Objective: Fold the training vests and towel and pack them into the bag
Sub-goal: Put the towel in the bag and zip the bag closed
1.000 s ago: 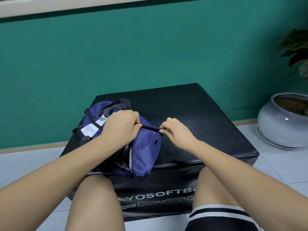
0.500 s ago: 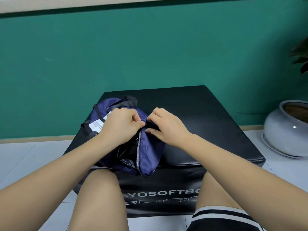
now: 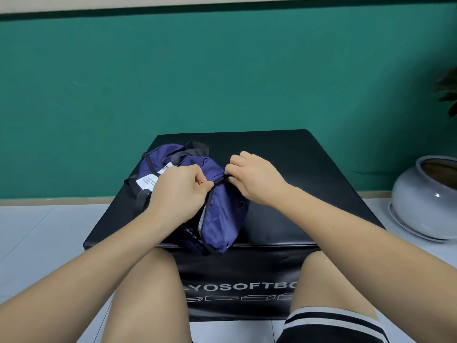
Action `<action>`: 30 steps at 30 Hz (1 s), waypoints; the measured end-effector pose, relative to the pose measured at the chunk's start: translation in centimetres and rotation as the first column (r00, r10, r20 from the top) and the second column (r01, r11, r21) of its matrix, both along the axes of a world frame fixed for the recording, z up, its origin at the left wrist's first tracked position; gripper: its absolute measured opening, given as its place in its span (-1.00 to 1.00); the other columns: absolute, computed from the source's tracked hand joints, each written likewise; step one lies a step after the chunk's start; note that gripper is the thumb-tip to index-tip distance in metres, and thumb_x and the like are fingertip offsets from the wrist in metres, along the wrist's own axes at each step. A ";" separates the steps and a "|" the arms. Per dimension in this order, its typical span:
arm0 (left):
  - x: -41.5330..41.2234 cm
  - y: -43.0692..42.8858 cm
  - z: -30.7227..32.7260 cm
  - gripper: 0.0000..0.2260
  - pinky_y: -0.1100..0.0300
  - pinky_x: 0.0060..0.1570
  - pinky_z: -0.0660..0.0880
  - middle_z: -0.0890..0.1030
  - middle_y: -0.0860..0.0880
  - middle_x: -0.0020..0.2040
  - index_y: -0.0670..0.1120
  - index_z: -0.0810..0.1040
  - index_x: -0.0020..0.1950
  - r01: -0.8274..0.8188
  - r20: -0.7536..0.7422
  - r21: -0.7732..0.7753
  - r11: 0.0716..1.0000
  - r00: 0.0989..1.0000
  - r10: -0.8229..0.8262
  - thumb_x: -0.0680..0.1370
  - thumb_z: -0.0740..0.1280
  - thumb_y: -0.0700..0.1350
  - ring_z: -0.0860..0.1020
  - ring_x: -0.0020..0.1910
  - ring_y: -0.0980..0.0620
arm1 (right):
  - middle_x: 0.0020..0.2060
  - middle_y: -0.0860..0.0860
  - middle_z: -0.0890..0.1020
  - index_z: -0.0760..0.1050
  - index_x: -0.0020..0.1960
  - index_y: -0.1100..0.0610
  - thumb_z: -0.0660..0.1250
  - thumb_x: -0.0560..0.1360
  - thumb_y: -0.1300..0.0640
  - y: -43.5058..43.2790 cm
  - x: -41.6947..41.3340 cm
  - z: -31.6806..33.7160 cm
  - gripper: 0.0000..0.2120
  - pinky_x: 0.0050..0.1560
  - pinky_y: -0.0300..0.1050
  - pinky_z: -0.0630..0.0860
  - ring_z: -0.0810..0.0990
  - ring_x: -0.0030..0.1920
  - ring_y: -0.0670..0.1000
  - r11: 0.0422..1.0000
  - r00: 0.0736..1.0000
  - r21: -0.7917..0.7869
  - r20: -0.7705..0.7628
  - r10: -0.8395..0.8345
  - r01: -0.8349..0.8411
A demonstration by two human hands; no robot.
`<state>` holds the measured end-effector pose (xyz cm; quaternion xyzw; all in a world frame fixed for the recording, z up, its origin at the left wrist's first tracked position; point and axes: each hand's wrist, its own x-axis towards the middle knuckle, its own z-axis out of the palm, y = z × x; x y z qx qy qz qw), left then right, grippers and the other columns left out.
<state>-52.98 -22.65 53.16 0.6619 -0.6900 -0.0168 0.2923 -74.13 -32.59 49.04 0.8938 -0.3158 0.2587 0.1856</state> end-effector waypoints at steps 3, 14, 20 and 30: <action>0.4 0.8 -0.8 -0.74 0.14 -0.32 0.40 0.59 0.10 -0.40 0.04 0.55 -0.23 -0.020 -0.022 0.009 1.000 1.000 0.020 0.60 0.48 0.07 0.54 -0.33 0.15 | -0.08 -0.01 0.54 0.57 0.03 0.06 0.34 0.64 0.03 0.0 -0.4 0.2 -0.89 -0.14 0.03 0.48 0.46 -0.10 0.11 0.999 1.000 0.045 0.014 -0.025 0.025; 2.4 2.7 -3.9 -0.72 0.24 -0.30 0.36 0.58 0.11 -0.42 0.06 0.57 -0.29 -0.076 -0.201 0.088 0.993 0.975 0.092 0.58 0.50 0.07 0.56 -0.33 0.21 | -0.03 -0.06 0.54 0.57 0.11 0.01 0.26 0.69 -0.03 -0.8 -1.8 1.0 -0.84 -0.11 -0.01 0.45 0.47 -0.01 0.08 0.976 0.991 0.171 -0.033 -0.133 0.137; 3.2 3.8 -5.4 -0.73 0.24 -0.31 0.36 0.57 0.18 -0.42 0.06 0.57 -0.29 -0.102 -0.244 0.102 0.990 0.962 0.125 0.57 0.51 0.07 0.55 -0.32 0.22 | -0.02 -0.04 0.53 0.56 0.12 0.03 0.29 0.67 -0.01 -0.7 -2.1 1.1 -0.86 -0.11 0.03 0.47 0.46 -0.01 0.08 0.963 0.981 0.191 -0.055 -0.184 0.191; 2.8 4.8 -6.7 -0.74 0.22 -0.27 0.39 0.58 0.17 -0.39 0.04 0.59 -0.28 -0.143 -0.389 0.090 0.986 0.906 0.167 0.54 0.54 0.05 0.52 -0.35 0.14 | 0.02 0.05 0.52 0.57 0.08 0.08 0.38 0.51 0.04 4.4 3.4 0.9 -0.82 -0.06 0.07 0.41 0.43 -0.06 0.15 0.978 0.958 0.011 -0.197 0.208 -0.210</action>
